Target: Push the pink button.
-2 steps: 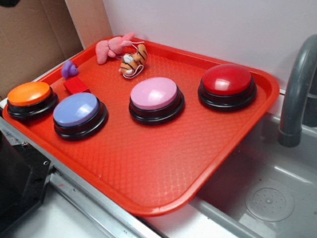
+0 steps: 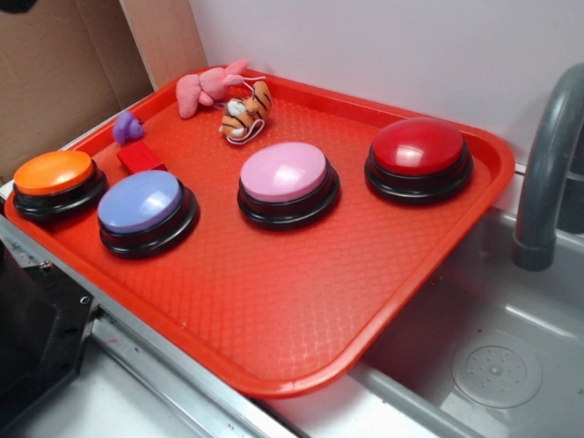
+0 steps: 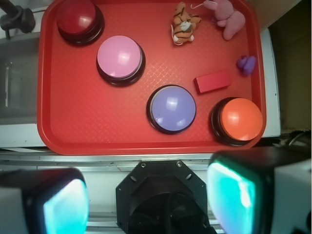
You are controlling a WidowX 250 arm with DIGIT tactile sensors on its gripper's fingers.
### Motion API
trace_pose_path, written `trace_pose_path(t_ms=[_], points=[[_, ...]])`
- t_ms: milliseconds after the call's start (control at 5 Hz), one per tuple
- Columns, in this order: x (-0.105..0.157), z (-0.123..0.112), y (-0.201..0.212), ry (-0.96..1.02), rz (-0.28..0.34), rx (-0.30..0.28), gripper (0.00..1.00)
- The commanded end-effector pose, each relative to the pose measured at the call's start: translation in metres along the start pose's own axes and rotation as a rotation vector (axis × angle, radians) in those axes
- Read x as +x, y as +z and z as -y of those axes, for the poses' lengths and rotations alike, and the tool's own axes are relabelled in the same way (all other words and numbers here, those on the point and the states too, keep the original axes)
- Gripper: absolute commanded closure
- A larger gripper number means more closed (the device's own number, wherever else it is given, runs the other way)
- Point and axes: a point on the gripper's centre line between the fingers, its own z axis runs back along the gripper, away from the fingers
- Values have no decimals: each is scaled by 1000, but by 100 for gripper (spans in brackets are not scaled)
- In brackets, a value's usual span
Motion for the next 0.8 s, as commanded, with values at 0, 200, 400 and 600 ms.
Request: trace_pose_path(t_ms=[0, 200, 400, 600], points=[[94, 5, -59, -324, -101, 135, 0], [137, 11, -83, -430, -104, 139, 0], [156, 19, -118, -506, -102, 155, 0], [145, 31, -146, -466, -78, 110, 0]])
